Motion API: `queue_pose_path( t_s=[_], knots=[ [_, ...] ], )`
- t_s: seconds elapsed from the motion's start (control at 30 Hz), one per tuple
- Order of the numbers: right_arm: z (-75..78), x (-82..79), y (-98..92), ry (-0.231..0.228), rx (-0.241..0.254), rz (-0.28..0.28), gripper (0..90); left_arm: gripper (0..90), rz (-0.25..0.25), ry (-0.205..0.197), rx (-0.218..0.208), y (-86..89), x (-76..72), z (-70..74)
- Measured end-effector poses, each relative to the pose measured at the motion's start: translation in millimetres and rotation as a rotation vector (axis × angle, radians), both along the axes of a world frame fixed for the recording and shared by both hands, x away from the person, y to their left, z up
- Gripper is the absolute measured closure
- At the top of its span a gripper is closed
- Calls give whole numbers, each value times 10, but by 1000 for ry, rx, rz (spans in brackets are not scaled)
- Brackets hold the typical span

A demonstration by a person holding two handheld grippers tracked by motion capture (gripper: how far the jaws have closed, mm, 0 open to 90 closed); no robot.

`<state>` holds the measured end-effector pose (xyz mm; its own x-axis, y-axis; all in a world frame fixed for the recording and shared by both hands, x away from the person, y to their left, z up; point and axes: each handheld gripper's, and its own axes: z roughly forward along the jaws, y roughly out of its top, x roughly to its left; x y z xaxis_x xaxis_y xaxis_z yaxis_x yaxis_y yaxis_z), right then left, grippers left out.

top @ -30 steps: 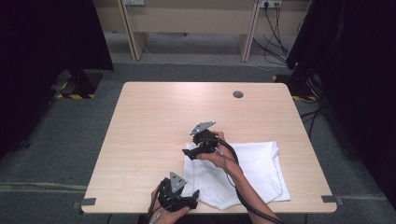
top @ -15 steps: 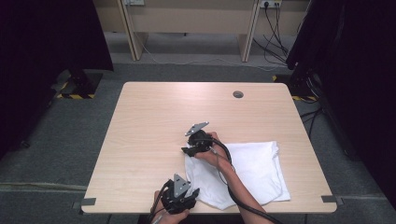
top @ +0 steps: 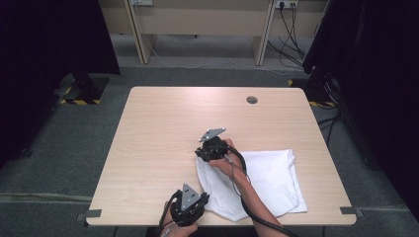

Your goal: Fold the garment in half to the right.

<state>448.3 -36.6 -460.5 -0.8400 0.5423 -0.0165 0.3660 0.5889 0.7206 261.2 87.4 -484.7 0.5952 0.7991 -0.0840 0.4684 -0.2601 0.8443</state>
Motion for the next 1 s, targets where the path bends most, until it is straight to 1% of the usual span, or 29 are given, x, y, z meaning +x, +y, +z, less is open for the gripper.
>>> queue_pose_path(
  t_s=[0.03, 0.07, 0.13, 0.17, 0.2, 0.27, 0.3, 0.33, 0.37, 0.43, 0.47, 0.5, 0.53, 0.57, 0.6, 0.63, 0.67, 0.7, 0.73, 0.77, 0.8, 0.83, 0.87, 0.9, 0.97, 1.0],
  knots=[
    [33, -7, -6, -7, 6, -1, 828, 842, -4, -3, 3, 0, -3, 13],
    [33, -7, -6, -7, 6, -1, 828, 845, -4, -3, 3, 0, -3, 13],
    [114, -22, -23, -21, 23, -3, 832, 847, -6, -12, -14, 8, -6, 51],
    [114, -22, -23, -21, 23, -3, 832, 847, -9, -16, -17, 8, -4, 73],
    [163, -24, -40, -27, 46, -4, 832, 847, -7, -29, -21, 9, -5, 113],
    [183, -24, -49, -28, 54, -6, 832, 848, -12, -35, -17, 8, -6, 136],
    [242, -30, -75, -30, 83, -9, 832, 848, -18, -46, -19, 11, -12, 175],
    [272, -32, -89, -32, 93, -5, 832, 848, -18, -46, -19, 11, -12, 175],
    [302, -38, -99, -35, 102, -5, 832, 848, -17, -53, -30, 12, -14, 196],
    [370, -48, -128, -42, 115, -5, 831, 848, -31, -67, -52, -1, -18, 271],
    [403, -52, -146, -43, 124, -3, 831, 848, -31, -67, -52, -1, -18, 271],
    [426, -54, -160, -45, 131, 1, 831, 848, -56, -79, -55, -36, -25, 333],
    [426, -54, -160, -45, 131, 1, 831, 848, -56, -79, -55, -36, -25, 333],
    [496, -64, -216, -45, 148, 6, 830, 848, -68, -94, -72, -74, -29, 390],
    [517, -66, -239, -48, 152, 6, 830, 848, -86, -100, -71, -108, -27, 433],
    [553, -71, -284, -51, 159, 4, 830, 848, -86, -100, -71, -108, -27, 433],
    [553, -71, -284, -51, 159, 4, 830, 848, -87, -110, -86, -135, -26, 468],
    [599, -75, -370, -51, 171, -5, 830, 848, -105, -110, -89, -166, -21, 503],
    [619, -78, -418, -50, 181, -8, 831, 848, -113, -118, -96, -199, -15, 535],
    [634, -80, -456, -51, 188, -10, 831, 848, -138, -126, -93, -278, -7, 592],
    [660, -88, -522, -49, 199, -13, 831, 848, -138, -126, -93, -278, -7, 592],
    [675, -94, -563, -51, 205, -15, 832, 848, -158, -131, -104, -351, 1, 632],
    [697, -104, -618, -53, 213, -20, 831, 848, -175, -131, -99, -397, 8, 650],
    [719, -115, -674, -58, 218, -25, 831, 848, -182, -134, -105, -450, 16, 669],
    [762, -138, -784, -67, 230, -37, 831, 848, -205, -133, -101, -527, 30, 691],
    [780, -150, -838, -70, 237, -42, 832, 849, -216, -134, -108, -577, 40, 708]
  ],
)
